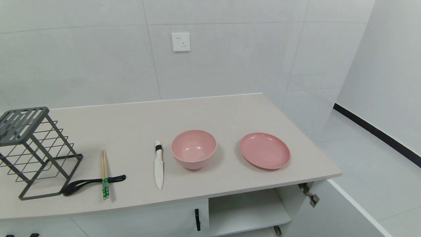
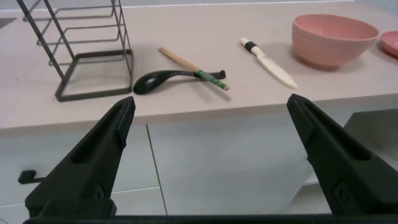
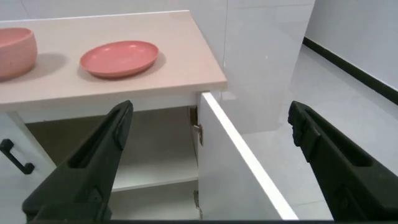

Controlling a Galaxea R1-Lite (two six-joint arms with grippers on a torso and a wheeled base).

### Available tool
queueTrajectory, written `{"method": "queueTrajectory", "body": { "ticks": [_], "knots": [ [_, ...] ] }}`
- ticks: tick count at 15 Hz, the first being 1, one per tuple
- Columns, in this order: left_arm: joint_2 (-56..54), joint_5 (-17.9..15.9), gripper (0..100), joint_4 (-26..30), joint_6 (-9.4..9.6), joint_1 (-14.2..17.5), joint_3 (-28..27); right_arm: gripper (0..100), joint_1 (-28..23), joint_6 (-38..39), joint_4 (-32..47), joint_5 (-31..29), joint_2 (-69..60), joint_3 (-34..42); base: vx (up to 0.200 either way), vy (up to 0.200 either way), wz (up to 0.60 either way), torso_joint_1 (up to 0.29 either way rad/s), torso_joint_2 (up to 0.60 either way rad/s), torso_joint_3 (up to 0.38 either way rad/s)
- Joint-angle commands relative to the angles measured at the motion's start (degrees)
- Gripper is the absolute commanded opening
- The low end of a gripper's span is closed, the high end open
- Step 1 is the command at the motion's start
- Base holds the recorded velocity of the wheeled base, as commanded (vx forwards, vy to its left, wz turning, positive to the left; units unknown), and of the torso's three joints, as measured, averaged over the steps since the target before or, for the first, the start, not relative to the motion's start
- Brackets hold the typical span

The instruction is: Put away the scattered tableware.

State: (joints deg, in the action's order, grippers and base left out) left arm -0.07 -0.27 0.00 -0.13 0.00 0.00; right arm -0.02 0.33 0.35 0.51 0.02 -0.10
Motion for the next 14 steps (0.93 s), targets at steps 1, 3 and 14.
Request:
{"method": "queueTrajectory", "body": {
  "ticks": [1, 3, 14],
  "knots": [
    [0.1, 0.0, 100, 0.0, -0.04, 0.0, 0.0, 100, -0.1, 0.0, 0.0, 0.0, 0.1, 0.0, 0.0, 0.0, 0.0, 0.295, -0.56, -0.261],
    [0.1, -0.1, 100, 0.0, 0.13, 0.0, 0.0, 100, -0.1, 0.0, 0.0, 0.0, 0.1, 0.0, 0.0, 0.0, 0.0, 0.305, -0.59, -0.278],
    [0.1, -0.4, 100, 0.1, 0.84, 0.1, 0.0, 100, -0.1, -3.4, -0.4, 0.4, 0.0, 0.0, 0.0, 0.0, 0.0, 0.101, -0.2, -0.097]
  ]
}}
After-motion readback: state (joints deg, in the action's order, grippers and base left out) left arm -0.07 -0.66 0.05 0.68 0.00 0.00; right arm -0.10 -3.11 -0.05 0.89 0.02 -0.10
